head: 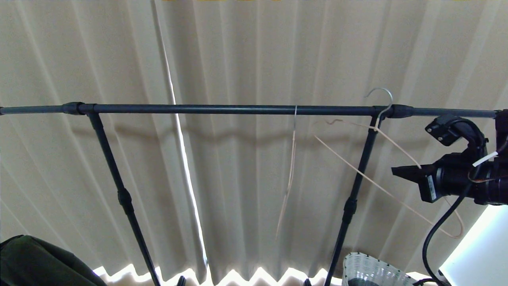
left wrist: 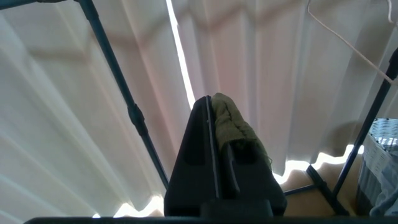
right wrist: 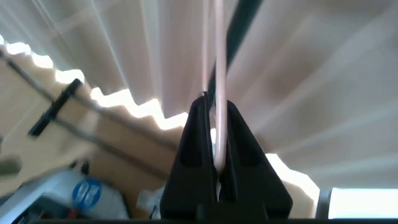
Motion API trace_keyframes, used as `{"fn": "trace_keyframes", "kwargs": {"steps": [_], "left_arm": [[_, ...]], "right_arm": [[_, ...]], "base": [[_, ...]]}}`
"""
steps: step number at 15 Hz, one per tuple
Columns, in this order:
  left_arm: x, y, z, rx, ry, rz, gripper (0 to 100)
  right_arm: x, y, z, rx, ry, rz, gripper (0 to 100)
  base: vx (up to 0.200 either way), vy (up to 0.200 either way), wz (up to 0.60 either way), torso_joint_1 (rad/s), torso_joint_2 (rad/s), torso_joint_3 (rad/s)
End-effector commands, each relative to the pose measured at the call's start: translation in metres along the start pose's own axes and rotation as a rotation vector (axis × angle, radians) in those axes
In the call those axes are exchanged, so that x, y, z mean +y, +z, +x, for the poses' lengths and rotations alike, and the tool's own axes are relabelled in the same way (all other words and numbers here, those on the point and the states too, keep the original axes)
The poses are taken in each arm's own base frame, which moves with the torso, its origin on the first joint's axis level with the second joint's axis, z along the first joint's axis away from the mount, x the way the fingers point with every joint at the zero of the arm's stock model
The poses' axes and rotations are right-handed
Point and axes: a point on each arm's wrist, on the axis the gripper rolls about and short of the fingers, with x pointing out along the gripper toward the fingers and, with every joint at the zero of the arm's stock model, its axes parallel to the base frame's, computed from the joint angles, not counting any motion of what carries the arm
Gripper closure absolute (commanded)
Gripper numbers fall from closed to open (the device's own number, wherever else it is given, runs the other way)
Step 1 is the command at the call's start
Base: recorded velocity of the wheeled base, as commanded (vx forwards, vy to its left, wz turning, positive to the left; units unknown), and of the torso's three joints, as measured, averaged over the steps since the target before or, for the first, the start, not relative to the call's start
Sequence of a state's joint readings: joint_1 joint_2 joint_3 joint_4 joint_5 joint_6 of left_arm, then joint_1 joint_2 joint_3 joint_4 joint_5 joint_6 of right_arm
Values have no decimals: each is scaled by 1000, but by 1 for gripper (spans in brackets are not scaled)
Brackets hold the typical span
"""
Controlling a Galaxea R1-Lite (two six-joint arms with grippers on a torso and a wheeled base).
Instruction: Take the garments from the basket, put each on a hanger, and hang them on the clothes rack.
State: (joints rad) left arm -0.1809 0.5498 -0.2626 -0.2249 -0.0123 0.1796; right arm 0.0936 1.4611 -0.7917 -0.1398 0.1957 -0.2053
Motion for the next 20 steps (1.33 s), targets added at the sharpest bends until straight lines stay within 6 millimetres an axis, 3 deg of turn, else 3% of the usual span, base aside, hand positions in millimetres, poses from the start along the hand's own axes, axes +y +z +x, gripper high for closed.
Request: {"fn": "trace_keyframes", "kwargs": {"steps": [1,4,6,10,16,18,20], "left_arm": [[0,0,0,2,0,0,100],[0,0,1,4,1,0,100],[0,0,1,4,1,0,100],[0,-1,1,6,2,0,100],[-2,-10,4,53,-14,32,100],[-4,-15,6,71,-45,37,100],[-7,-17,6,68,-119,45,100]], "right_arm": [[5,-4,-7,-25,6,-13,100],[7,-7,-10,-28,5,-12,100],[14,-19,-34,-51,1,-18,100],[22,-38,-57,-64,-8,-22,100],[30,-71,-65,-5,4,-6,100],[31,-72,-66,-8,13,44,100],[47,-60,-70,-59,116,136,100]], "base": [[0,0,0,0,0,0],[-67,0,0,1,-1,1],[-200,0,0,10,7,2],[-200,0,0,-4,2,1],[-200,0,0,4,0,3],[-100,0,0,1,1,1],[0,0,0,0,0,0]]}}
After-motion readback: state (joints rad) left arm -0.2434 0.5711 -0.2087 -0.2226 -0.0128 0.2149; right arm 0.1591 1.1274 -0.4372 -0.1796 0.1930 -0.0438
